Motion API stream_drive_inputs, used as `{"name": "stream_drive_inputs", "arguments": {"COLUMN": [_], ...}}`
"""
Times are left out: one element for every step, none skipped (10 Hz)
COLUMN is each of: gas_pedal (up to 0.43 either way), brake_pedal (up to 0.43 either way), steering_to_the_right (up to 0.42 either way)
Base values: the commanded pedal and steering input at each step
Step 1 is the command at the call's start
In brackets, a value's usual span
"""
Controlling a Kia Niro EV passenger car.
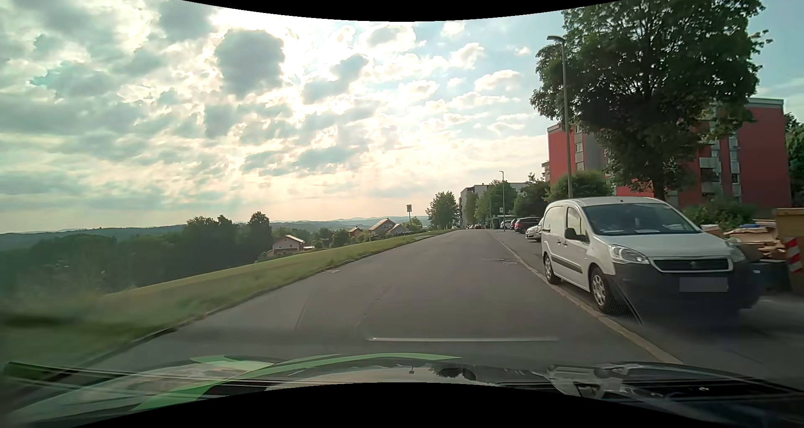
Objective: Follow the waypoints while adhering to traffic rules and regulations
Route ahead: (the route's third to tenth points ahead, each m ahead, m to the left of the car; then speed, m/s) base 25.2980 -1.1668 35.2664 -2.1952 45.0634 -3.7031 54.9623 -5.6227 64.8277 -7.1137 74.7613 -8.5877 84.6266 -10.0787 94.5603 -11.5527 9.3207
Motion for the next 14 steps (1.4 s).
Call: {"name": "stream_drive_inputs", "arguments": {"gas_pedal": [0.13,0.13,0.13,0.13,0.13,0.13,0.13,0.13,0.13,0.13,0.118,0.11,0.098,0.098], "brake_pedal": [0.0,0.0,0.0,0.0,0.0,0.0,0.0,0.0,0.0,0.0,0.0,0.0,0.0,0.0], "steering_to_the_right": [0.037,0.037,0.037,0.037,0.037,0.037,0.037,0.038,0.037,0.037,0.037,0.035,0.033,0.03]}}
